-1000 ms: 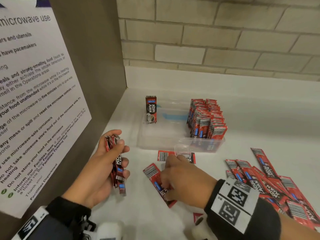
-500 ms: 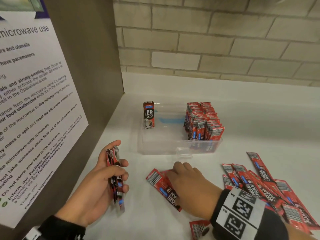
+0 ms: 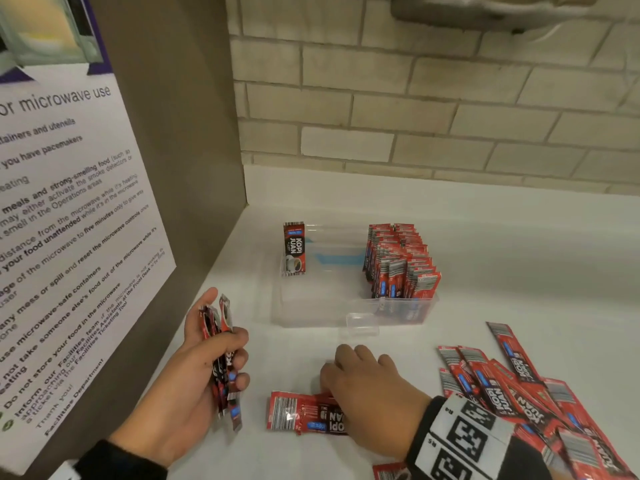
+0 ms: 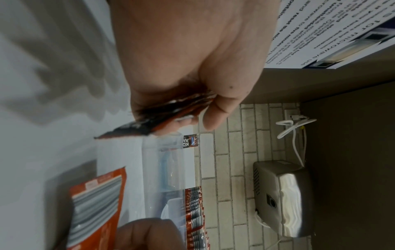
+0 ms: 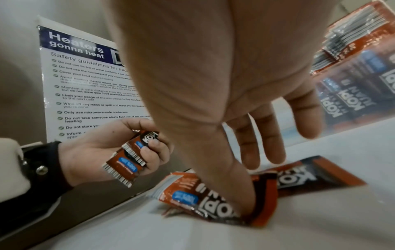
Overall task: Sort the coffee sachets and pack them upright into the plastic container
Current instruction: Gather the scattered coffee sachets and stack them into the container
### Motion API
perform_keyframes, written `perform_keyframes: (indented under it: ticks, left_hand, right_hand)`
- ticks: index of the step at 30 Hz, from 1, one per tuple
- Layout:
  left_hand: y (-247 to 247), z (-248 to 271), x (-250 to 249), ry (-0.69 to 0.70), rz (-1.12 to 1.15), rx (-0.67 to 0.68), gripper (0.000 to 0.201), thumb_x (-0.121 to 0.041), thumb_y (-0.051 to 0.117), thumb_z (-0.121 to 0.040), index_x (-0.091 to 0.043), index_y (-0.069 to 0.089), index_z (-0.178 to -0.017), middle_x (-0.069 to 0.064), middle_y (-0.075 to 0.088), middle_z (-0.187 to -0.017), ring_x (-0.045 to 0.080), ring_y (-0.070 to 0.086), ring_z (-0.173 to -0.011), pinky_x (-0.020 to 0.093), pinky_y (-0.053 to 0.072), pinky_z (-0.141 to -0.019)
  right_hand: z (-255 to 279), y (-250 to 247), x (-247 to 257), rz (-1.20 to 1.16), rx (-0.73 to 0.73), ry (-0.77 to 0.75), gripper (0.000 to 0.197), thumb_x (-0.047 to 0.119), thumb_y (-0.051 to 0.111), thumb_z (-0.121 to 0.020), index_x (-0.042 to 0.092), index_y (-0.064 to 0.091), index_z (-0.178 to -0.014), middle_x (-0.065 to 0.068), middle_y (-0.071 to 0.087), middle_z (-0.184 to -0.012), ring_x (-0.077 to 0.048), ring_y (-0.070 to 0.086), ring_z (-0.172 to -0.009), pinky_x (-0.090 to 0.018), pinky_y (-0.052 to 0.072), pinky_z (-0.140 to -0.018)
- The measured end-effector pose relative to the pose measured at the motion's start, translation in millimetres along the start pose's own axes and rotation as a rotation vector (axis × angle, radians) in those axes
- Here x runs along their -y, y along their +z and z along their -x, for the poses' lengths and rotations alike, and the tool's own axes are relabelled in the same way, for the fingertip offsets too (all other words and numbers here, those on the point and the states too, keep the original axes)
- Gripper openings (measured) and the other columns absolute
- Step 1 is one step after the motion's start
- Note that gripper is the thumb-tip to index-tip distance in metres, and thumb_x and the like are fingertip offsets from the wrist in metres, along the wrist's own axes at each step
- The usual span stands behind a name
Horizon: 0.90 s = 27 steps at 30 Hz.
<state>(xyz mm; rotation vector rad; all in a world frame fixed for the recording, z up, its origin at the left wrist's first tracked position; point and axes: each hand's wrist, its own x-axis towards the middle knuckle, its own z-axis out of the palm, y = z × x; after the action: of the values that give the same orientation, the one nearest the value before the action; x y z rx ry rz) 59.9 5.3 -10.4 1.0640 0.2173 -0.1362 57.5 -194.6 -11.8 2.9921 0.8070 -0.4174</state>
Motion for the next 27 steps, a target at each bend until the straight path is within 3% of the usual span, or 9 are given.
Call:
perform_keyframes:
  ticks: [5, 7, 10, 12, 14, 17, 20, 23, 27]
  left_hand:
    - [5.2, -2.0, -2.3, 0.01, 0.053, -0.019, 0.055, 0.006, 0.049, -0.087, -0.034, 0.053, -0.124, 0.006, 0.048, -0.076, 0.015, 0.042, -0.055, 0.024, 0.036, -0.039]
    - [9.5, -3.6, -5.3, 0.037, 0.077, -0.039, 0.053, 0.006, 0.047, -0.087, -0.034, 0.055, -0.122, 0.008, 0.052, -0.077, 0.017, 0.047, -0.056, 0.024, 0.037, -0.039]
    - [19.8, -6.1, -10.9, 0.072, 0.141, -0.054, 0.044, 0.0, 0.048, -0.088, -0.033, 0.058, -0.115, 0.009, 0.065, -0.074, 0.017, 0.061, -0.053, 0.024, 0.045, -0.042]
    - [29.9, -9.5, -13.9, 0.092, 0.164, -0.035, 0.046, -0.003, 0.053, -0.081, -0.035, 0.058, -0.114, 0.009, 0.07, -0.08, 0.017, 0.065, -0.06, 0.027, 0.049, -0.047]
    - [45.9, -12.3, -16.1, 0.096, 0.162, -0.019, 0.049, -0.005, 0.054, -0.08, -0.038, 0.058, -0.116, 0.01, 0.071, -0.086, 0.021, 0.068, -0.071, 0.032, 0.053, -0.053]
    - [74.4, -15.1, -18.9, 0.085, 0.146, 0.04, 0.046, -0.002, 0.044, -0.092, -0.034, 0.055, -0.123, 0.014, 0.072, -0.102, 0.029, 0.072, -0.084, 0.041, 0.059, -0.059]
    - [94.3, -19.2, -20.2, 0.071, 0.136, 0.026, 0.041, -0.001, 0.04, -0.093, -0.019, 0.052, -0.128, 0.018, 0.071, -0.106, 0.03, 0.071, -0.081, 0.04, 0.058, -0.065]
    - [103.9, -23.2, -19.1, 0.026, 0.157, -0.013, 0.038, -0.005, 0.041, -0.094, -0.014, 0.051, -0.13, 0.022, 0.067, -0.112, 0.031, 0.068, -0.086, 0.041, 0.057, -0.069]
    - [112.2, -21.4, -18.9, -0.017, 0.21, -0.006, 0.049, -0.024, 0.052, -0.077, -0.015, 0.056, -0.125, 0.024, 0.062, -0.113, 0.03, 0.06, -0.089, 0.038, 0.05, -0.07]
  right_hand:
    - [-2.7, -10.3, -6.1, -0.094, 0.038, -0.075, 0.037, 0.009, 0.052, -0.088, 0.019, 0.042, -0.122, -0.007, 0.052, -0.117, -0.03, 0.049, -0.107, -0.042, 0.028, -0.092]
    - [-3.5, -19.0, -13.2, -0.237, 0.021, -0.103, 0.023, 0.017, 0.052, -0.091, 0.019, 0.046, -0.113, -0.001, 0.058, -0.103, -0.024, 0.054, -0.094, -0.035, 0.033, -0.086]
    - [-3.9, -35.5, -24.6, -0.685, -0.18, -0.035, 0.016, 0.011, 0.057, -0.087, 0.021, 0.048, -0.097, 0.007, 0.056, -0.081, -0.005, 0.054, -0.065, -0.014, 0.041, -0.057]
    - [-4.2, -45.7, -27.4, -0.972, -0.358, 0.008, 0.026, 0.003, 0.059, -0.084, 0.025, 0.052, -0.095, 0.004, 0.06, -0.082, -0.006, 0.059, -0.066, -0.015, 0.047, -0.053]
    - [-6.7, -53.5, -26.2, -1.08, -0.493, -0.005, 0.034, 0.002, 0.061, -0.083, 0.033, 0.057, -0.096, 0.004, 0.06, -0.089, -0.011, 0.059, -0.076, -0.022, 0.053, -0.058]
    - [-14.9, -62.9, -21.8, -0.901, -0.627, -0.12, 0.04, 0.0, 0.06, -0.08, 0.033, 0.062, -0.103, 0.014, 0.055, -0.091, -0.001, 0.054, -0.079, -0.01, 0.044, -0.065]
    - [-24.8, -66.8, -20.0, -0.676, -0.656, -0.201, 0.046, 0.001, 0.056, -0.08, 0.026, 0.062, -0.118, 0.022, 0.04, -0.083, 0.012, 0.045, -0.075, 0.001, 0.031, -0.07]
    - [-28.0, -69.8, -25.7, -0.597, -0.618, -0.219, 0.037, 0.003, 0.052, -0.083, 0.02, 0.064, -0.114, 0.017, 0.036, -0.084, 0.0, 0.041, -0.071, 0.003, 0.025, -0.066]
    - [-26.6, -74.3, -27.6, -0.544, -0.602, -0.282, 0.038, 0.001, 0.044, -0.087, 0.014, 0.06, -0.118, 0.008, 0.037, -0.096, -0.007, 0.044, -0.09, -0.003, 0.026, -0.073]
